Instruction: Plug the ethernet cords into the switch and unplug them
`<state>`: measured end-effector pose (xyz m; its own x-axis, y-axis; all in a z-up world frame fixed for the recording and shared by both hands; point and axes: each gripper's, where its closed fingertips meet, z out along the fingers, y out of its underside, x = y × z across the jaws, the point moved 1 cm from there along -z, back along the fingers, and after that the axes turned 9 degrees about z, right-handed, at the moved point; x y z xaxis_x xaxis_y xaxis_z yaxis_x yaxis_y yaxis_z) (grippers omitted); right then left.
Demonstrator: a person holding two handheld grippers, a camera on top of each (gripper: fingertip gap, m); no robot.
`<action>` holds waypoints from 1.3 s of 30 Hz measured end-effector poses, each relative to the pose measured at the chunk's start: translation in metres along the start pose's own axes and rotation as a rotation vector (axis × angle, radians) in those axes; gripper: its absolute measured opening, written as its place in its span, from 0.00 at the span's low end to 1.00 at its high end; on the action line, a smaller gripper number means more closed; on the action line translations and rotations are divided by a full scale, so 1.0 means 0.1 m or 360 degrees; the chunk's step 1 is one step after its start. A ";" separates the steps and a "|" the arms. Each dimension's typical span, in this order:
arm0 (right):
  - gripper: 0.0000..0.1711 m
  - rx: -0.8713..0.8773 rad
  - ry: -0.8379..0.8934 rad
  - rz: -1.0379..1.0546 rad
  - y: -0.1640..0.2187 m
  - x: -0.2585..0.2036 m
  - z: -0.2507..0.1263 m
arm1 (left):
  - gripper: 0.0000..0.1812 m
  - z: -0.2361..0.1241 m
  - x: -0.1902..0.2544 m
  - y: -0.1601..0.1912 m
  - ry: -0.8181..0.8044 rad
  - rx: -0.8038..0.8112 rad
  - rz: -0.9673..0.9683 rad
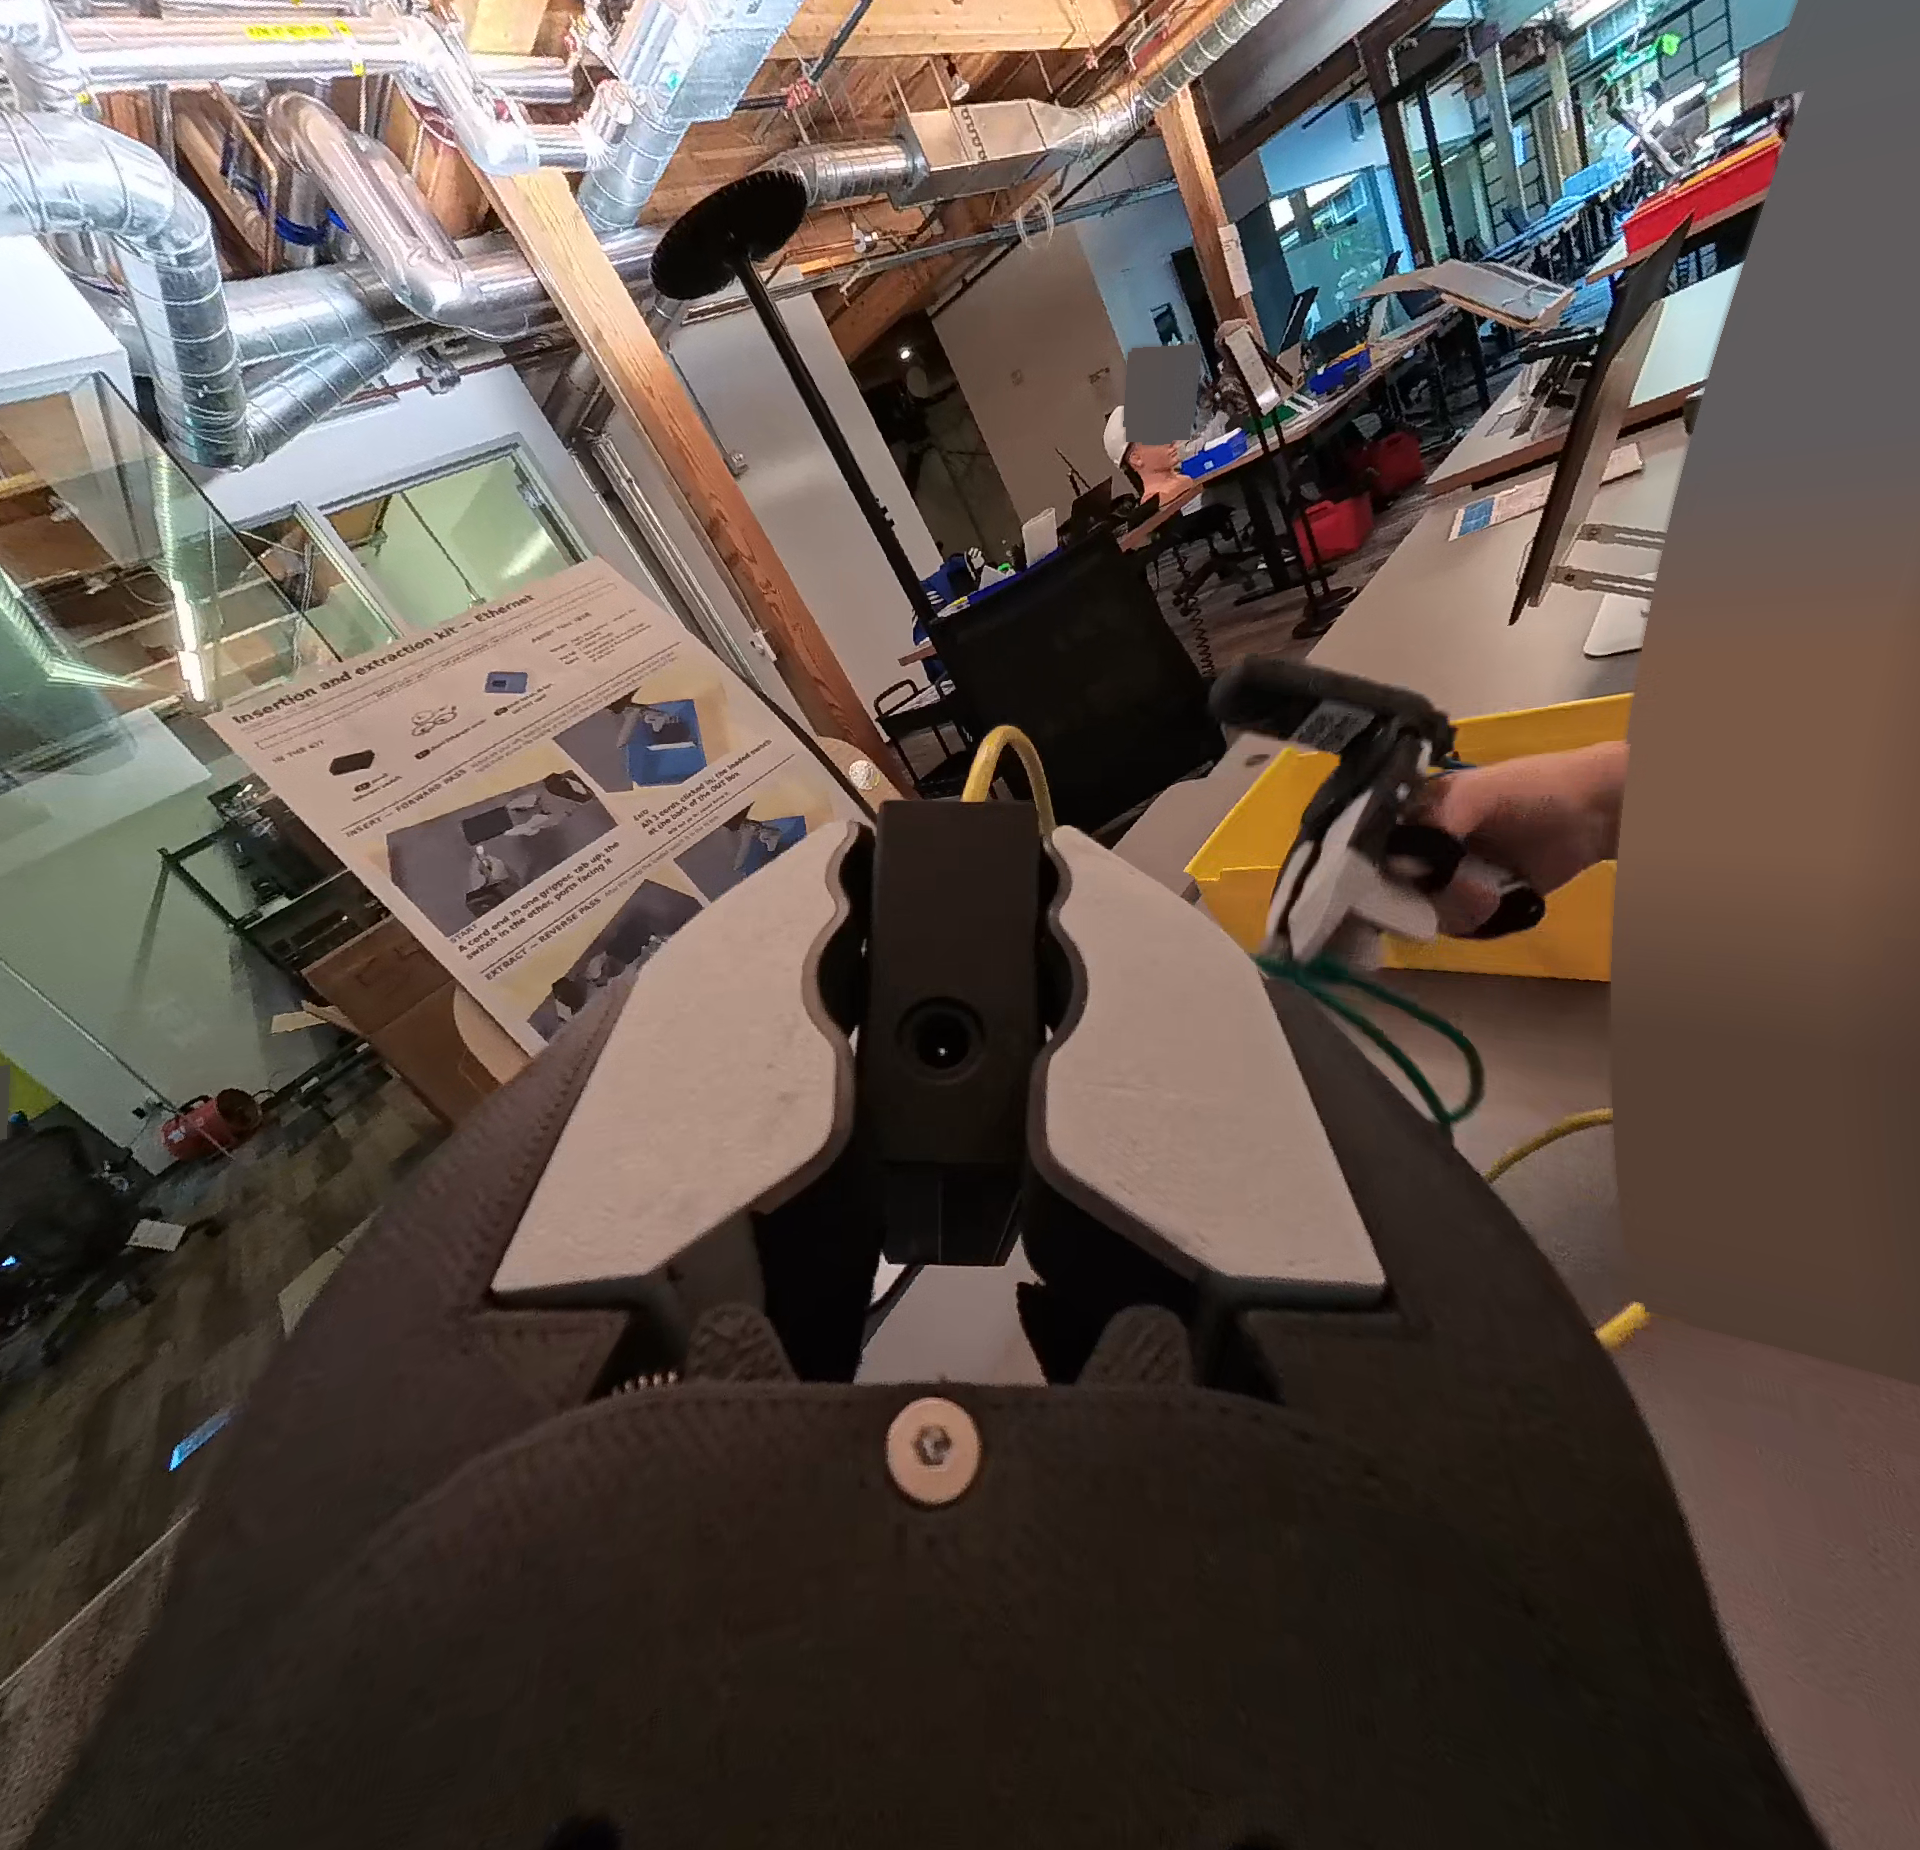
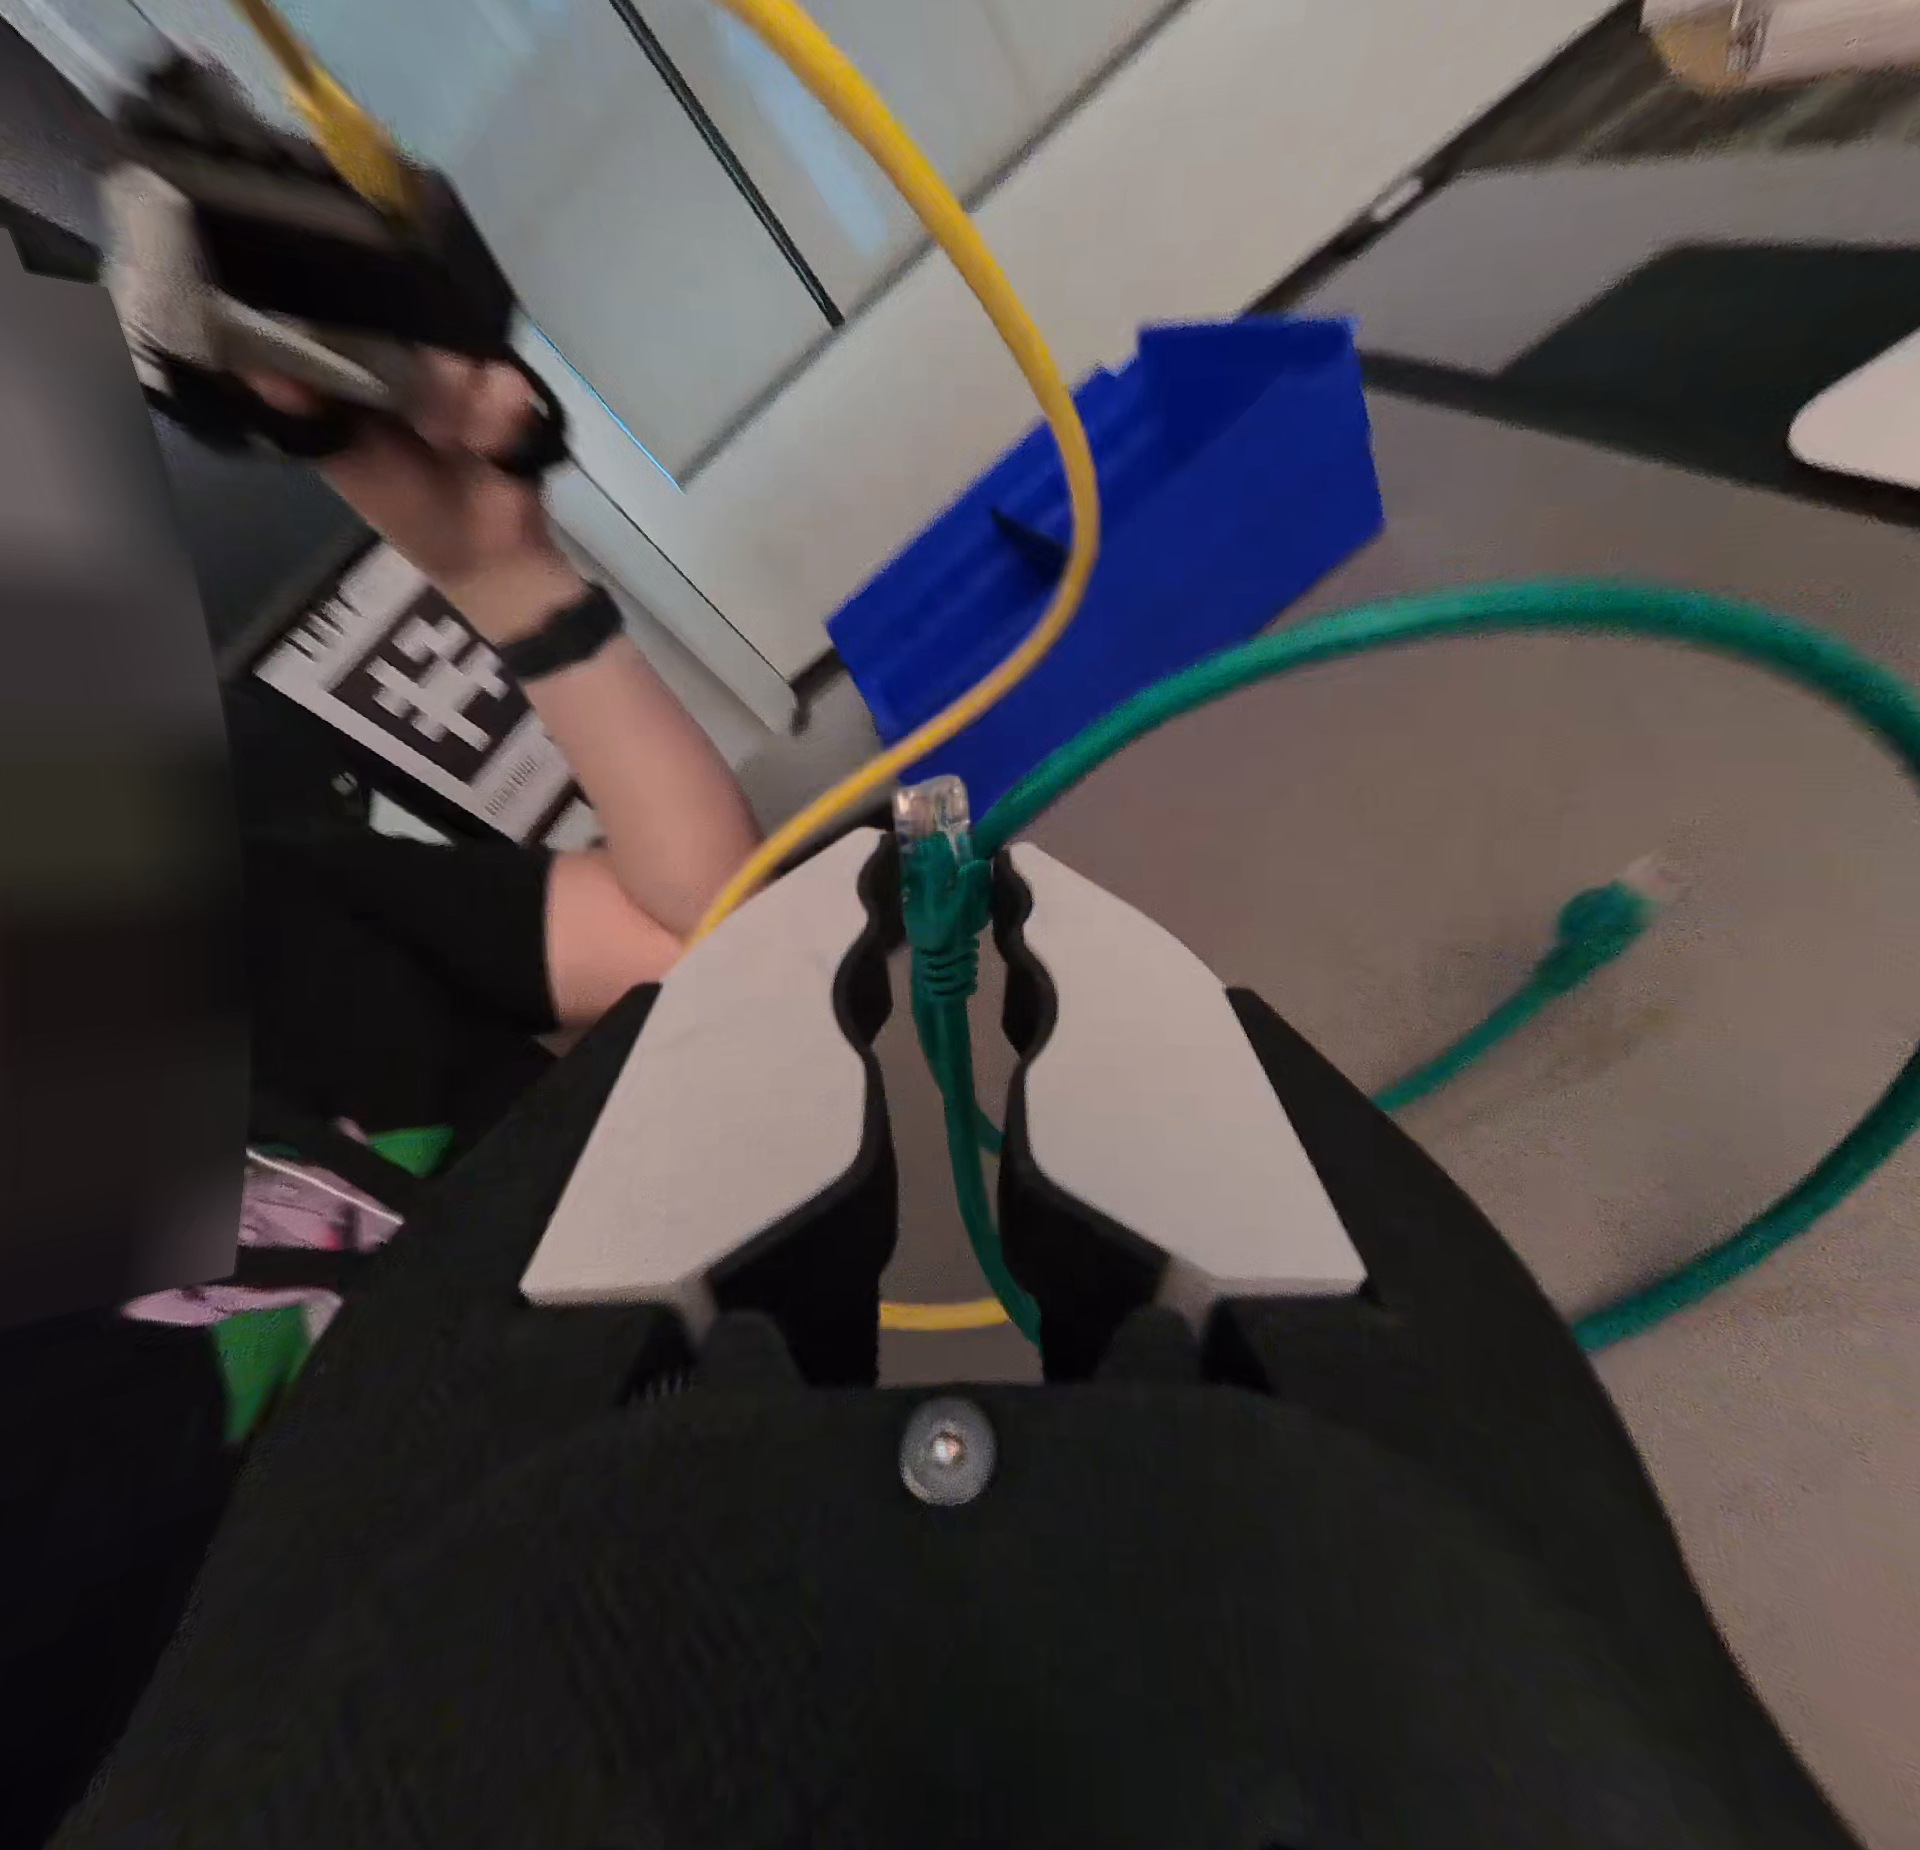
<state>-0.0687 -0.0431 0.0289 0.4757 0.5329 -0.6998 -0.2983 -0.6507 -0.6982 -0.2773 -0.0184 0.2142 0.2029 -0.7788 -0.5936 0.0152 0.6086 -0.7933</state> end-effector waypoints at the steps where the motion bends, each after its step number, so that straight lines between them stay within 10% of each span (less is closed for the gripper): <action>1: 0.10 0.0068 -0.0032 0.0024 -0.08 -0.11 -0.08 | 0.16 0.00 -0.02 0.01 -0.0009 -0.0003 -0.0007; 6: 0.10 0.0396 -0.0302 0.0065 -0.49 -0.88 -0.63 | 0.16 -0.06 -0.10 0.03 -0.0057 -0.0005 -0.0028; 17: 0.10 0.0588 0.0320 -0.0401 -1.11 -1.83 -1.88 | 0.16 -0.08 -0.15 0.07 -0.0097 -0.0034 -0.0036; 27: 0.10 0.0712 0.0640 -0.0686 -2.12 -2.78 -2.21 | 0.16 0.01 -0.09 0.22 -0.0039 -0.0164 -0.0004; 39: 0.10 0.0691 0.1134 -0.0547 -2.17 -2.33 -2.88 | 0.16 0.25 0.05 0.37 0.0070 -0.0259 0.0008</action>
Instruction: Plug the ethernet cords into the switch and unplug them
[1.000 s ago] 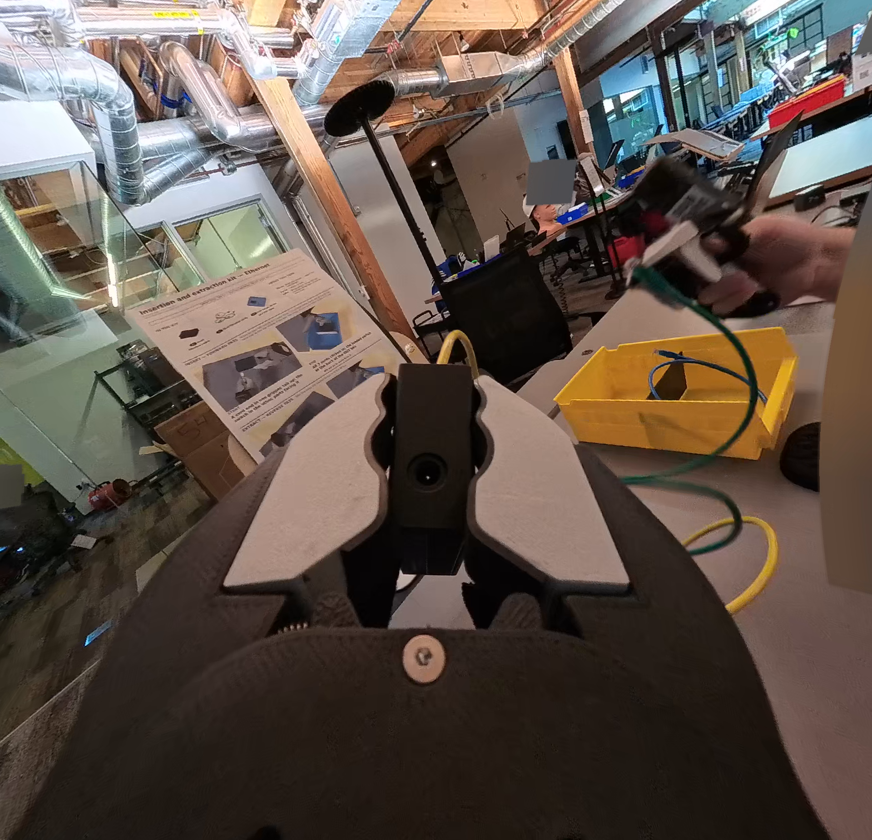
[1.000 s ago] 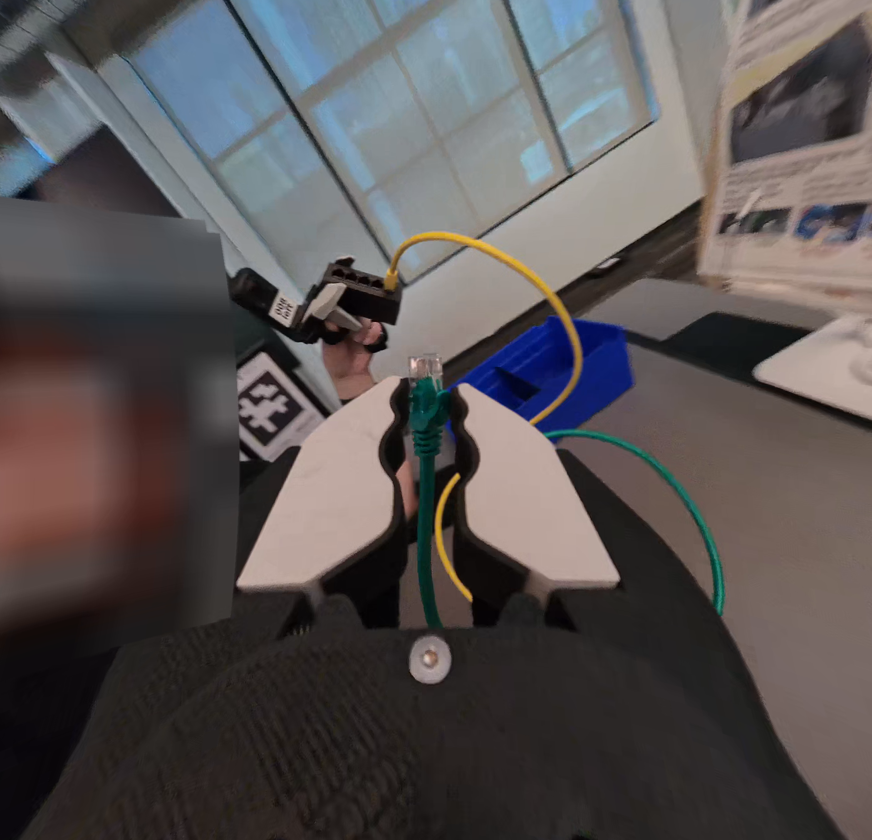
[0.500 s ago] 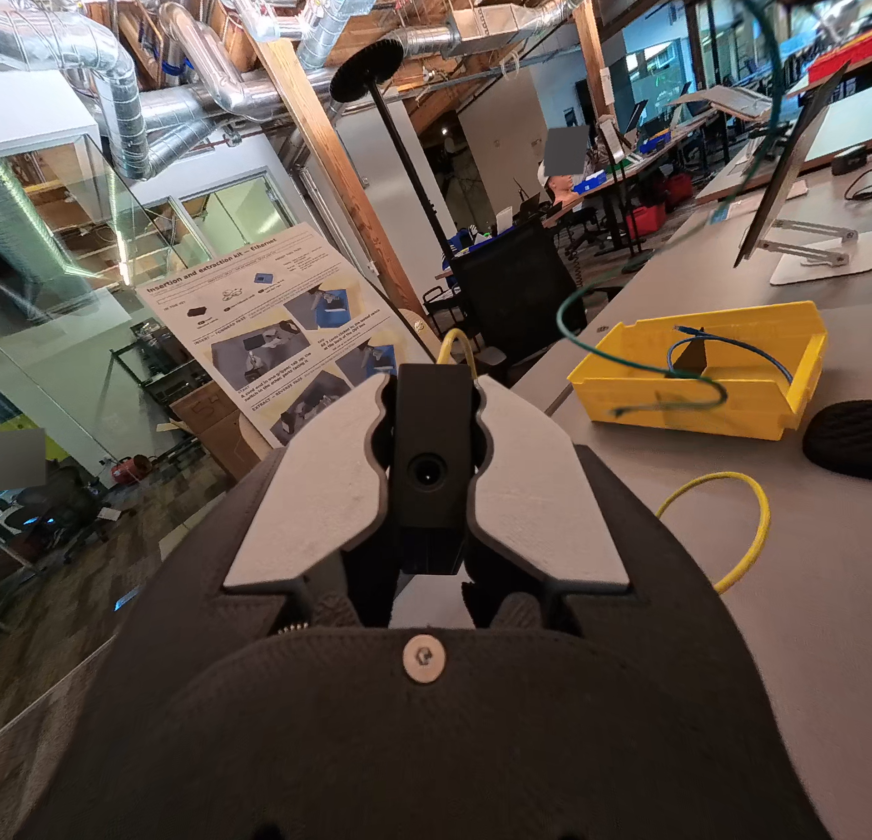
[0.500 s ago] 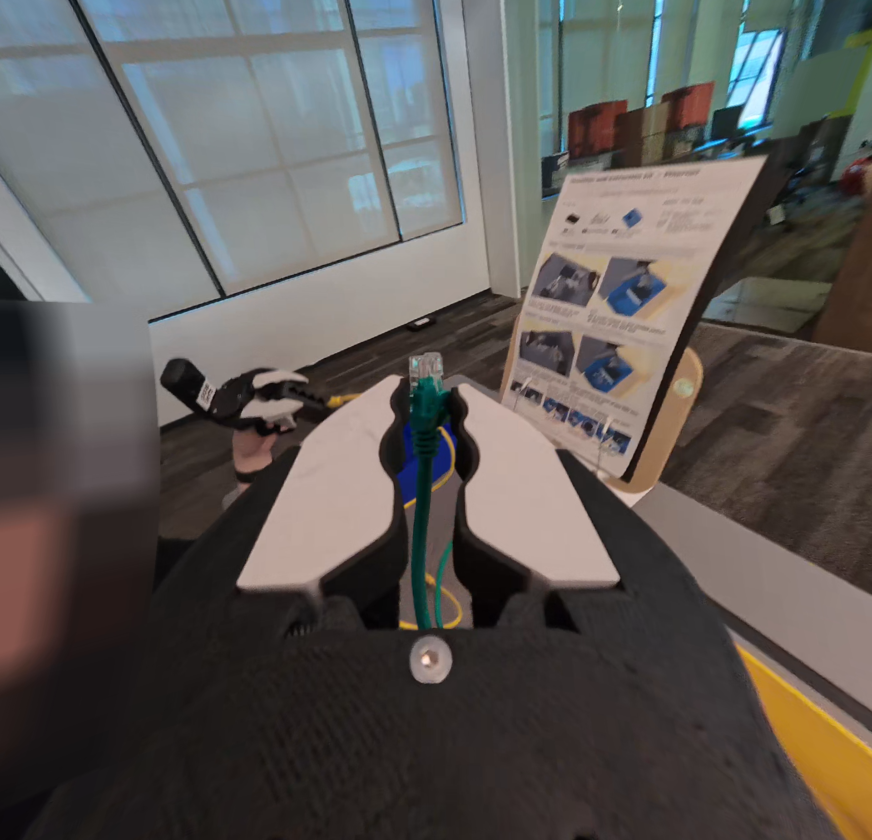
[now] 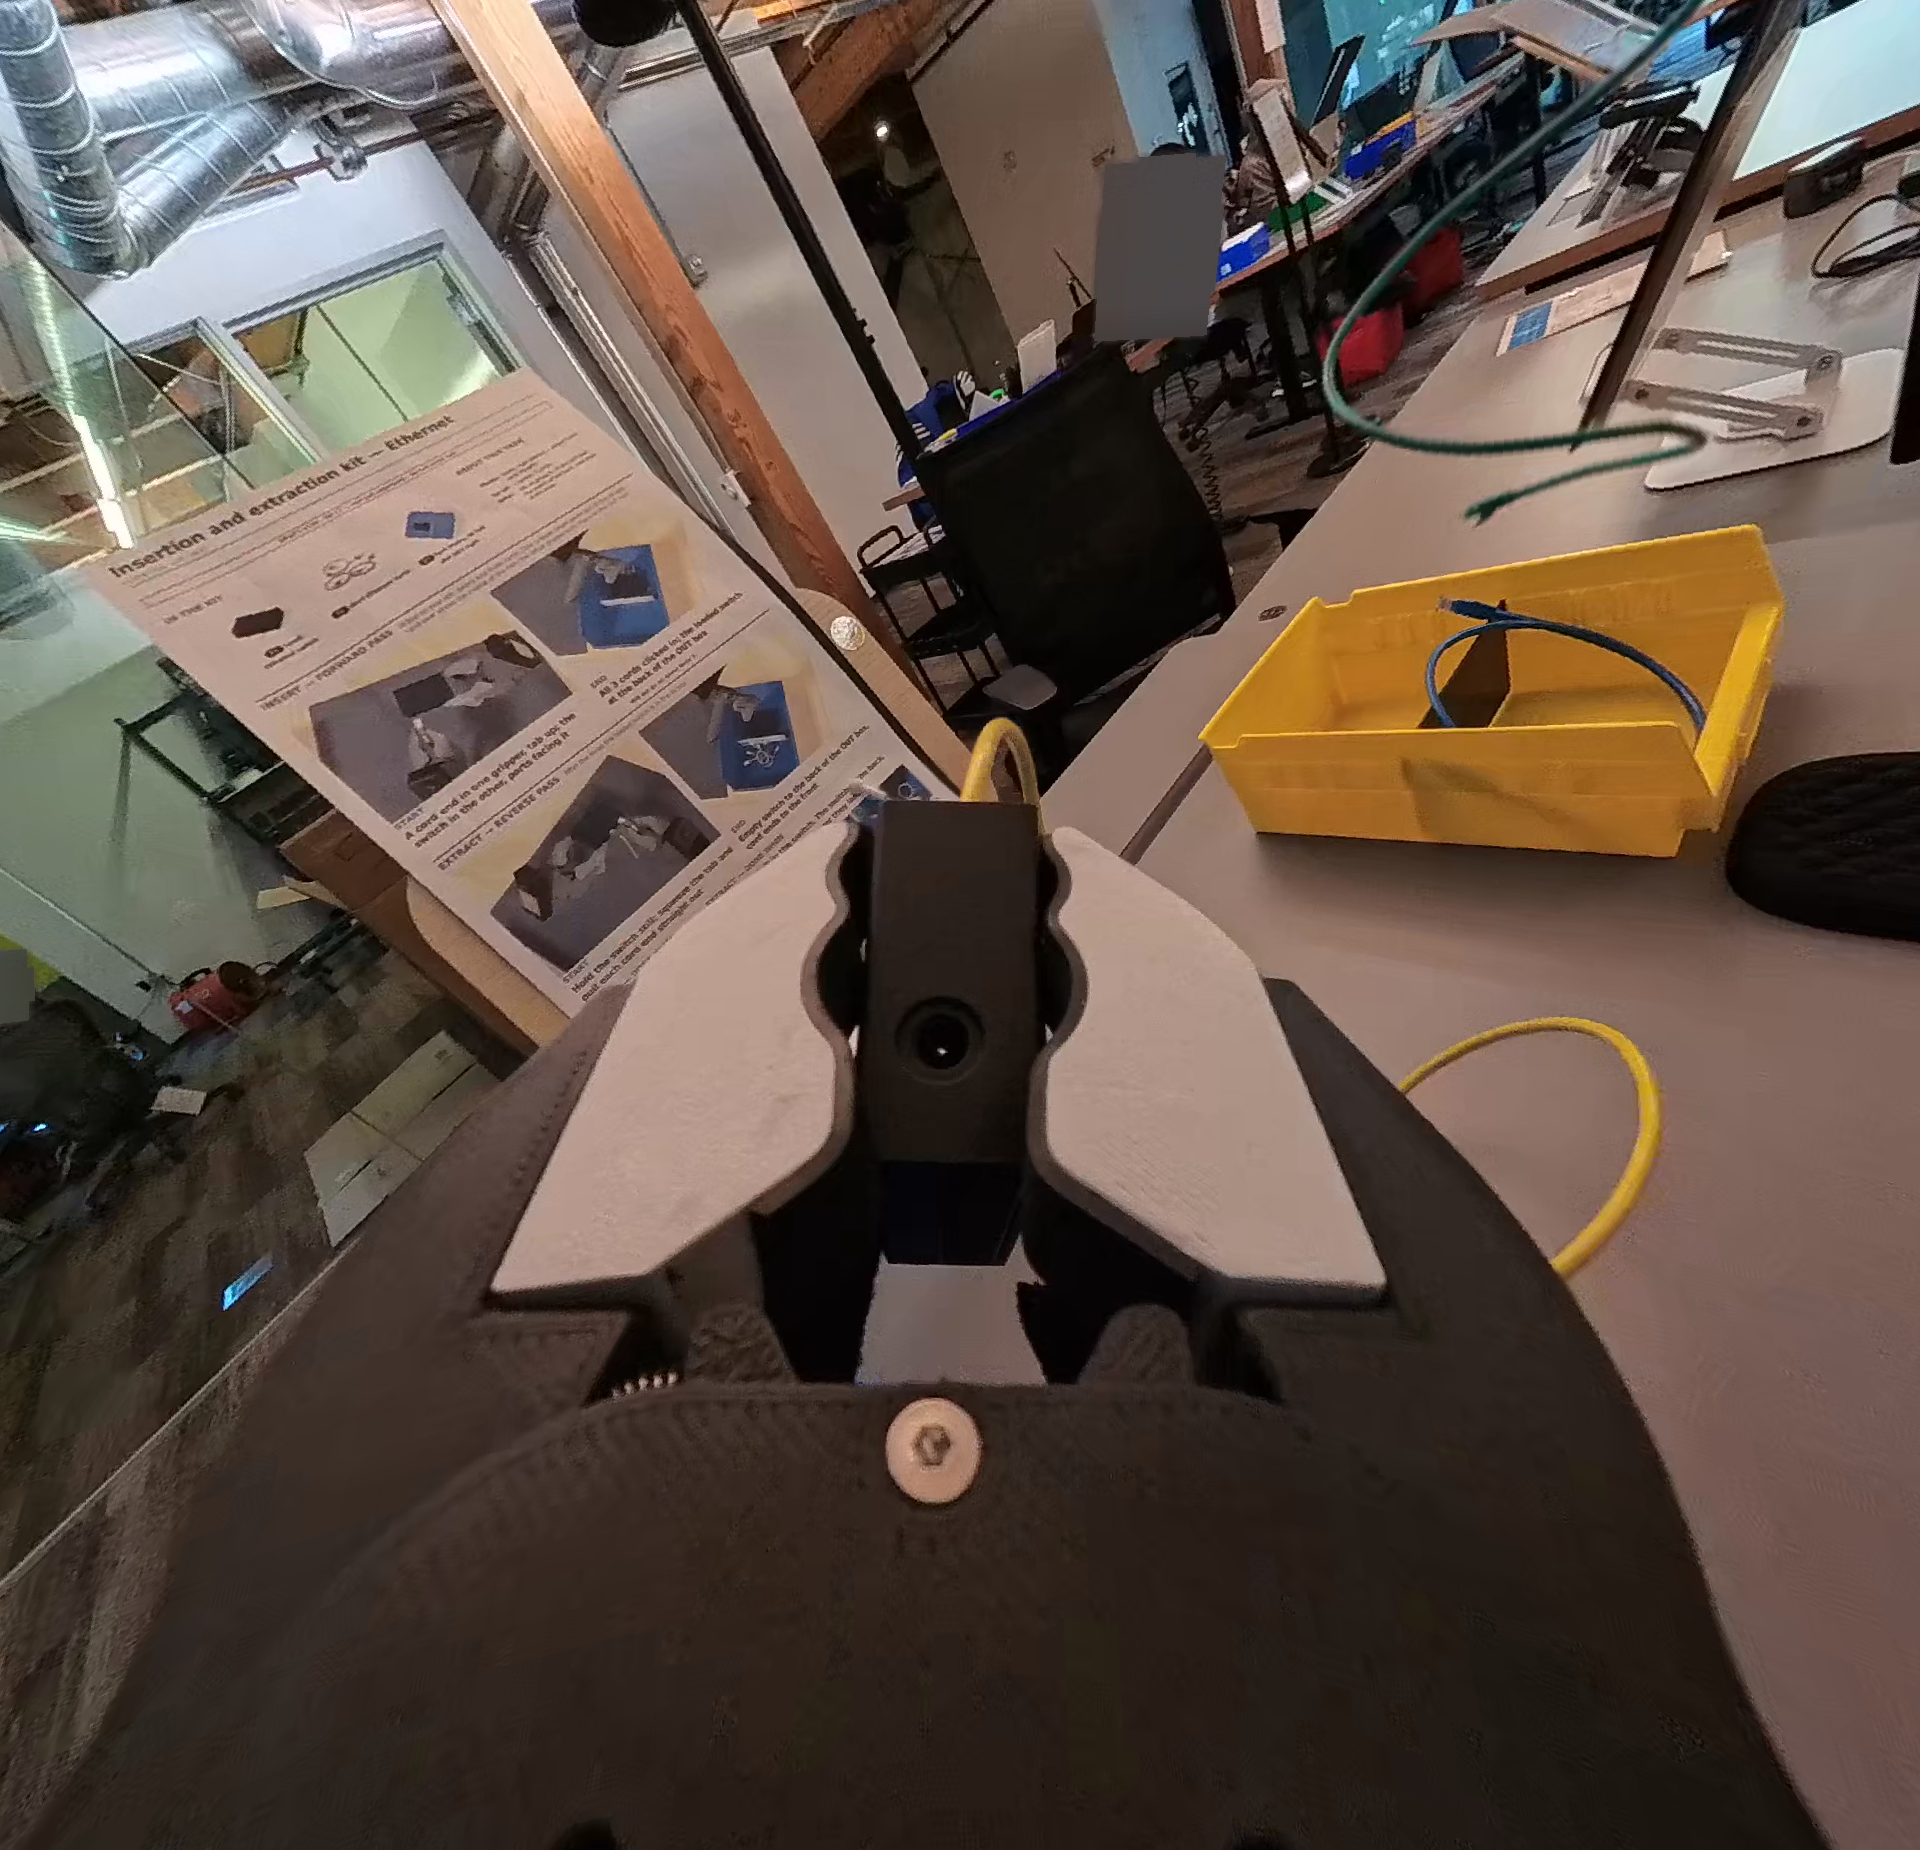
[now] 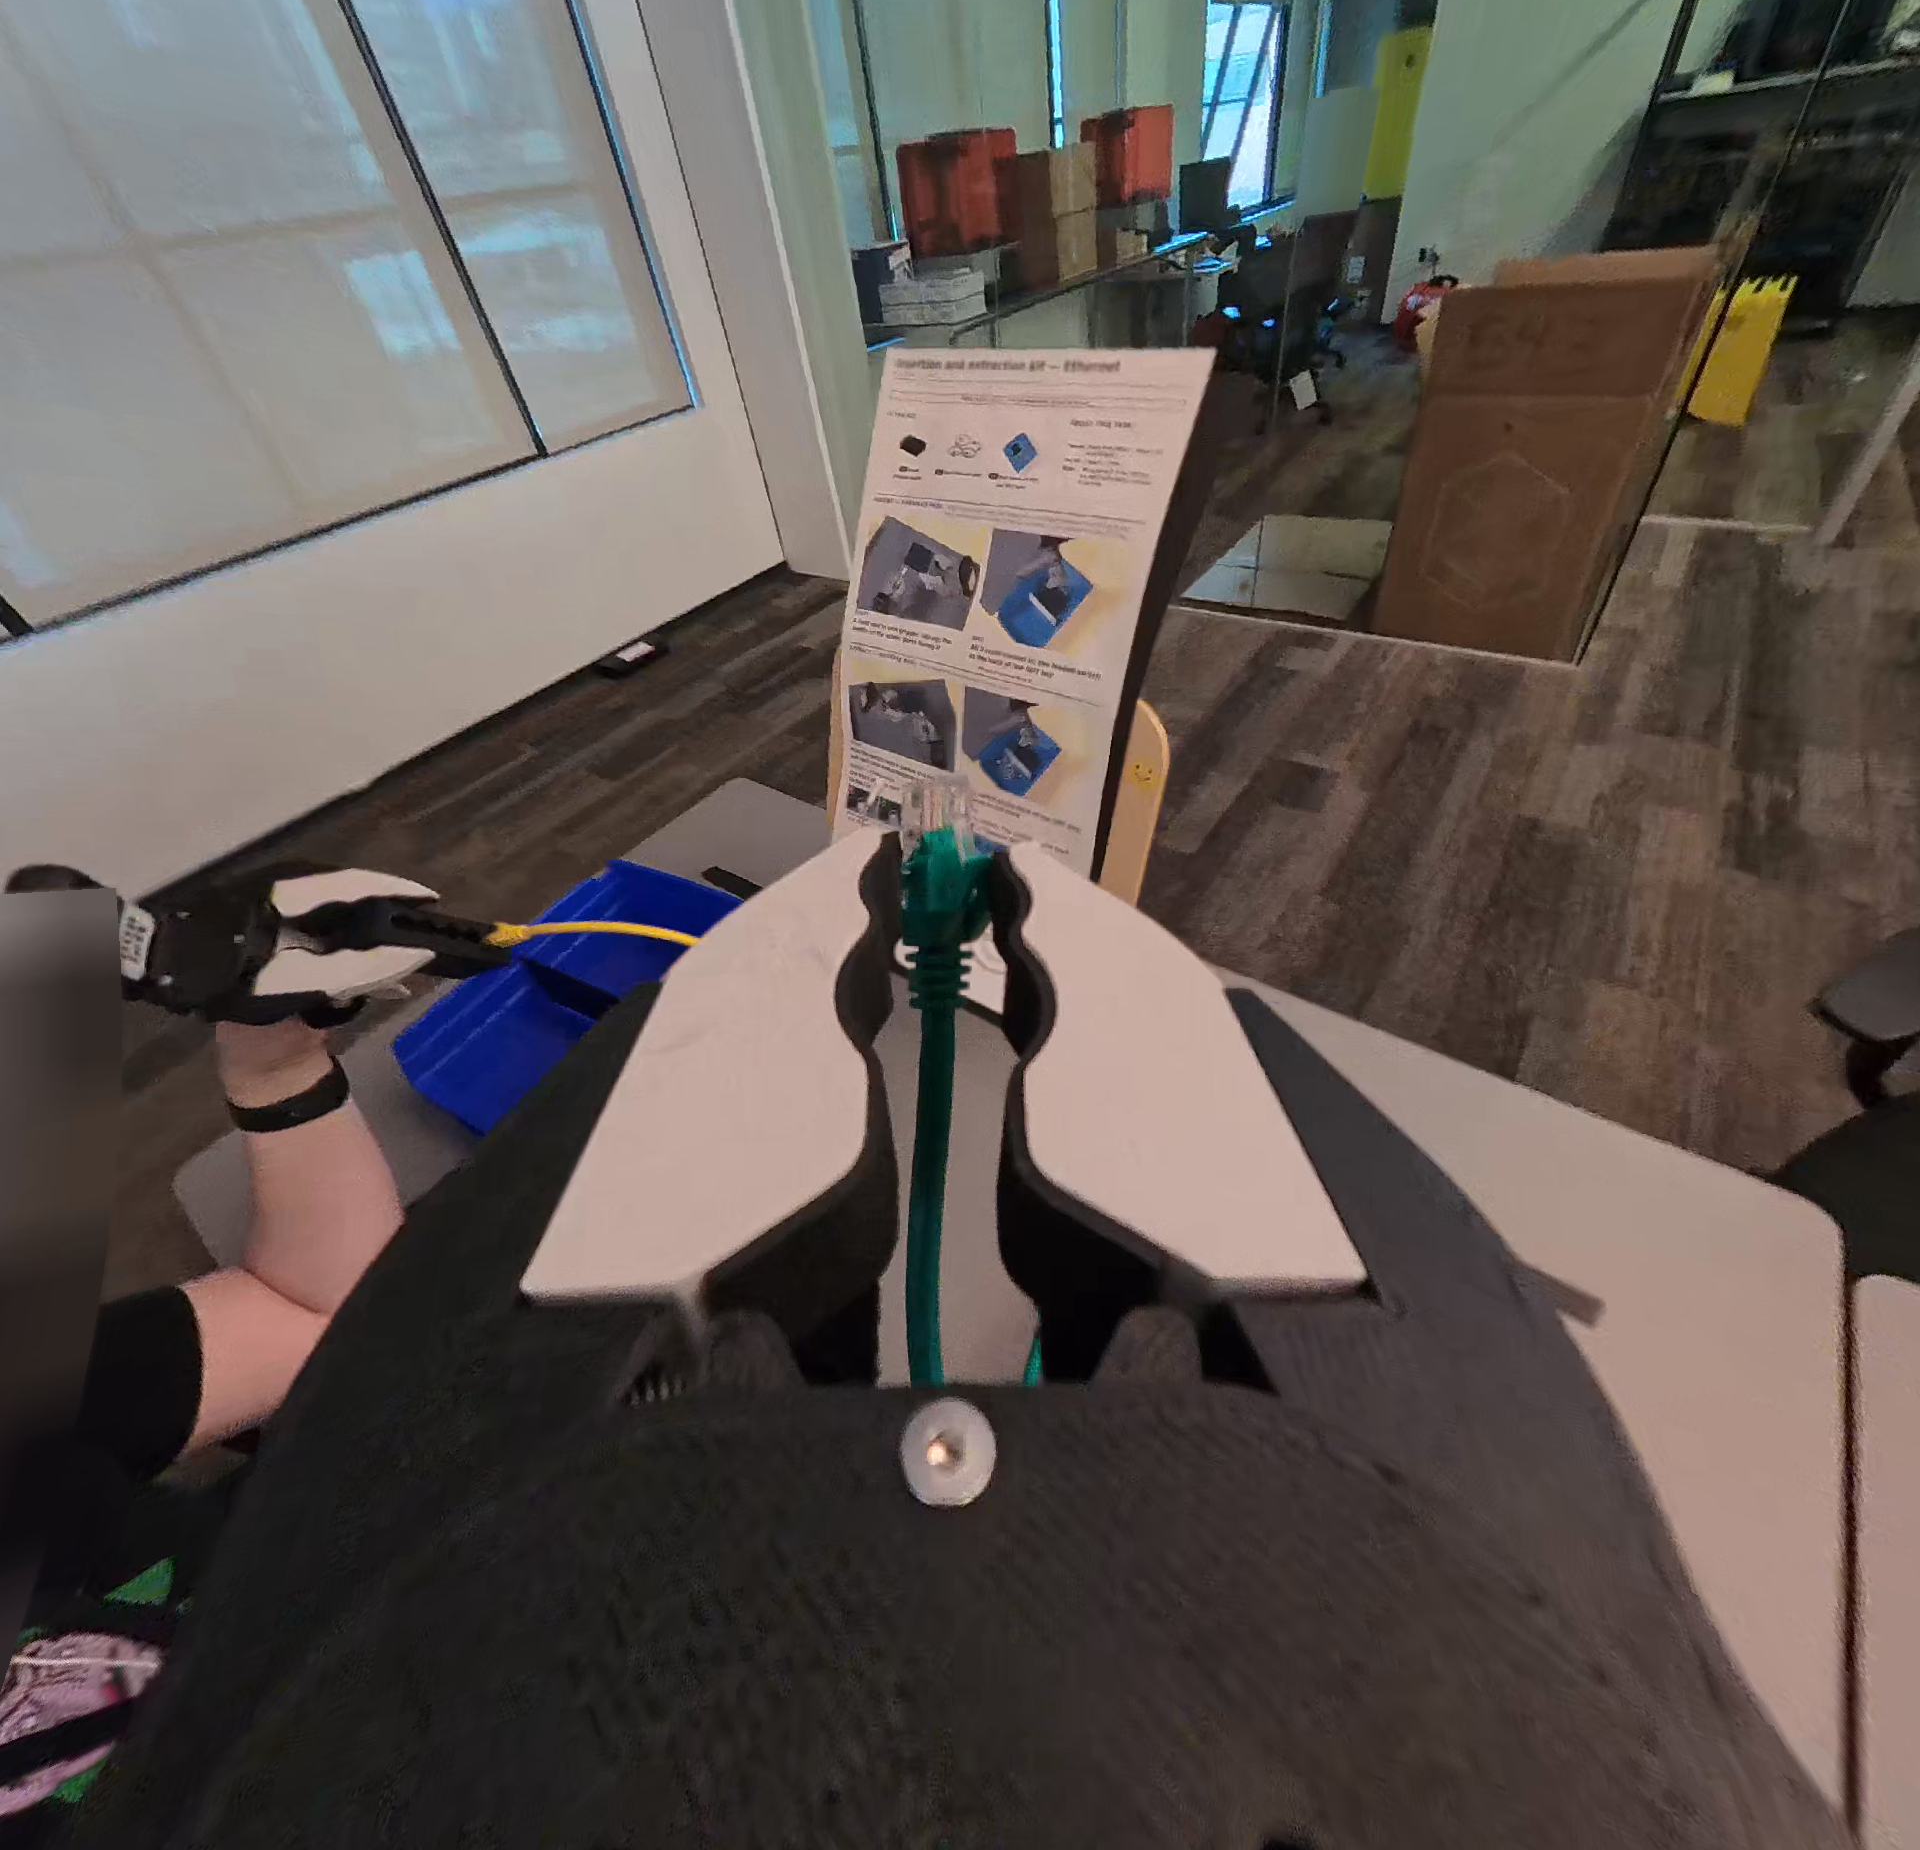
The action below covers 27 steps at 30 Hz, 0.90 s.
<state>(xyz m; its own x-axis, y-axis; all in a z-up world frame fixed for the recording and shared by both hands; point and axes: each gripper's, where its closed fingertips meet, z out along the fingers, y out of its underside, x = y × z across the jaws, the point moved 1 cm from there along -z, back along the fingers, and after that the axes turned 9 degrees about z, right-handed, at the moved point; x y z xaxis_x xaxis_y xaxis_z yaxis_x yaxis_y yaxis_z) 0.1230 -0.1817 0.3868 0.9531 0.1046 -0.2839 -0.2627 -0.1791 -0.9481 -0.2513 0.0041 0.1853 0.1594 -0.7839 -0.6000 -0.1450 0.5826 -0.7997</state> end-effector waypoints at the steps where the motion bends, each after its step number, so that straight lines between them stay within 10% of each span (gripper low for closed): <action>1: 0.10 -0.0011 -0.0006 0.0038 0.08 0.07 0.00 | 0.16 0.00 0.01 0.00 0.0003 0.0000 0.0001; 16: 0.10 -0.0807 0.0200 0.0173 2.46 1.31 0.54 | 0.16 0.00 0.00 0.01 0.0002 -0.0001 -0.0007; 27: 0.15 -0.1270 -0.0071 0.0062 4.13 1.21 0.90 | 0.16 0.06 0.07 0.01 0.0038 -0.0027 0.0013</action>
